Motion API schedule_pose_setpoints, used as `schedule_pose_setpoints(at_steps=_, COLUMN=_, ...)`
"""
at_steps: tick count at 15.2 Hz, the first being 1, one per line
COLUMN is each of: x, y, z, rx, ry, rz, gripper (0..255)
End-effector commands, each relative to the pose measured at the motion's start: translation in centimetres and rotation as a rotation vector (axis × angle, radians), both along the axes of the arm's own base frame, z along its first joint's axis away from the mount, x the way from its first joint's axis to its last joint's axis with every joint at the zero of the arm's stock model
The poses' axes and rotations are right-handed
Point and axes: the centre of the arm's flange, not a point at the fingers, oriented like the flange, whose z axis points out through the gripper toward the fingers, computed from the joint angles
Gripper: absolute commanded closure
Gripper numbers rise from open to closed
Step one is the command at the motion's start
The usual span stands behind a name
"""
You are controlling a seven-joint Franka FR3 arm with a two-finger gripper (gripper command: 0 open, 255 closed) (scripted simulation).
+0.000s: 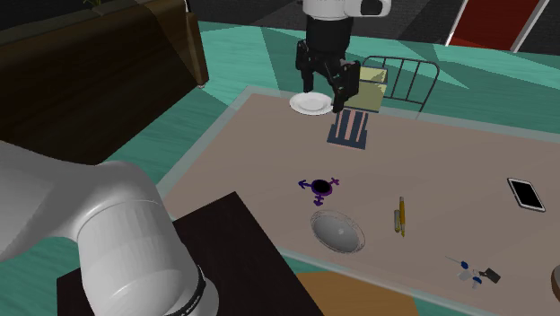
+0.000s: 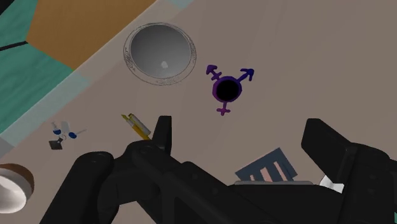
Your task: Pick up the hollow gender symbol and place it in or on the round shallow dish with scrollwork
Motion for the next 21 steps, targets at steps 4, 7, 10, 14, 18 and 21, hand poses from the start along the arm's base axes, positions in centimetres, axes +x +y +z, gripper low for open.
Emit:
schedule_pose_setpoints(at_steps=4, x=4.0, y=1.8, z=-5.4, rx=-0.017, ry=0.039, rz=0.028, gripper=0)
schedule_pose_setpoints(at_steps=7, x=6.3, y=2.8, z=-8.8, rx=-0.027, ry=0.064, rz=0.045, gripper=0)
schedule_pose_setpoints(at_steps=10, x=8.5, y=3.8, z=-12.2, rx=-0.037, ry=0.088, rz=0.061, gripper=0)
schedule_pose_setpoints(at_steps=14, x=11.2, y=5.1, z=-16.9, rx=-0.051, ry=0.12, rz=0.083, gripper=0)
schedule_pose_setpoints(at_steps=18, x=13.8, y=6.4, z=-21.7, rx=-0.064, ry=0.153, rz=0.105, gripper=0)
schedule_pose_setpoints(at_steps=21, x=15.6, y=7.3, z=-25.3, rx=-0.075, ry=0.177, rz=0.122, gripper=0)
